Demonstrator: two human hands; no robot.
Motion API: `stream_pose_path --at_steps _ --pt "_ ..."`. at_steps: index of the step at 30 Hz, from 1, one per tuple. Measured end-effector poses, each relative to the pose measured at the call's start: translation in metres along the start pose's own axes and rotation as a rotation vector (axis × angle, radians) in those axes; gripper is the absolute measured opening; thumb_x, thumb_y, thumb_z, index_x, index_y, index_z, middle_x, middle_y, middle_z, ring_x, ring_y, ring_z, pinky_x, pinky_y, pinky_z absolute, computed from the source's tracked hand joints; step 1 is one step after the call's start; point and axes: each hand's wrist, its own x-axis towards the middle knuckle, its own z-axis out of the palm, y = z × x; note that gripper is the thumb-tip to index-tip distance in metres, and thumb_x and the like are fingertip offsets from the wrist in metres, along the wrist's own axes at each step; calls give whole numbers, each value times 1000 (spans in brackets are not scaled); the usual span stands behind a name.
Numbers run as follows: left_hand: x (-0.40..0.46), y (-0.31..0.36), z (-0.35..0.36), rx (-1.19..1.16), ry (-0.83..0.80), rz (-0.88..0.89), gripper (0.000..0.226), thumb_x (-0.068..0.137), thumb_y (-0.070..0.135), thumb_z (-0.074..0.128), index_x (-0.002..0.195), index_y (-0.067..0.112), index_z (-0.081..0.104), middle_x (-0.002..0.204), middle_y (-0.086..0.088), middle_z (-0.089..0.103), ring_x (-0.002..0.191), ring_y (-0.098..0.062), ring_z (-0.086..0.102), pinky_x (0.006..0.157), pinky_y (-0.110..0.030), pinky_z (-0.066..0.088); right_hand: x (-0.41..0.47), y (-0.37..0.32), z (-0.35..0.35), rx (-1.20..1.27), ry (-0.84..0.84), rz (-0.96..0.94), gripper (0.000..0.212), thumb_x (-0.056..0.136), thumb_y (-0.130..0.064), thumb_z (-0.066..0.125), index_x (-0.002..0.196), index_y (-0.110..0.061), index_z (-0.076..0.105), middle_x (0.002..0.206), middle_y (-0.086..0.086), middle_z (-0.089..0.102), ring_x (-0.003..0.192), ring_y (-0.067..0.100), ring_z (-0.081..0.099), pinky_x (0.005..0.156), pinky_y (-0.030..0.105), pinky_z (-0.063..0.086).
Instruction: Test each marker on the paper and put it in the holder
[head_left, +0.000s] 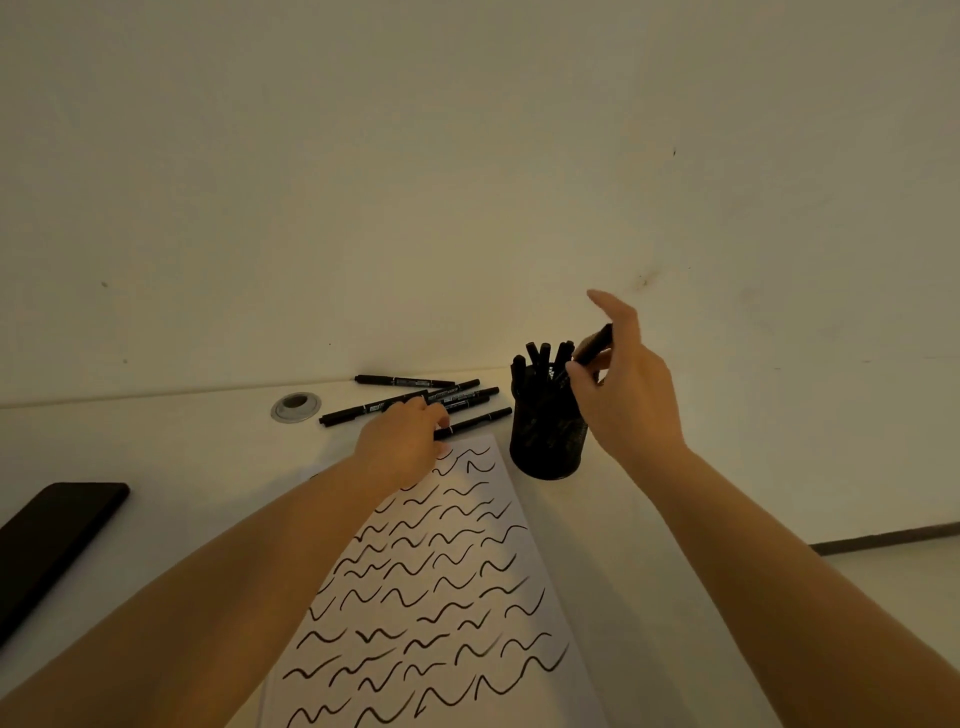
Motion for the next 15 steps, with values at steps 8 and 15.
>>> stream_pose_path --at_steps 8,15 --pt "11 -4 7 -62 51 -51 30 89 41 49 111 21 54 109 -1 54 96 -19 52 73 -30 41 -1 6 15 -202 -104 -111 51 91 -12 48 137 -30 34 95 4 55 87 20 51 68 32 45" --pt "17 -11 12 -44 30 -76 23 91 35 47 105 20 57 106 -3 54 94 -20 51 71 -32 41 -4 6 16 -267 -157 -156 48 91 -12 44 137 -24 39 85 -1 53 85 27 50 69 36 45"
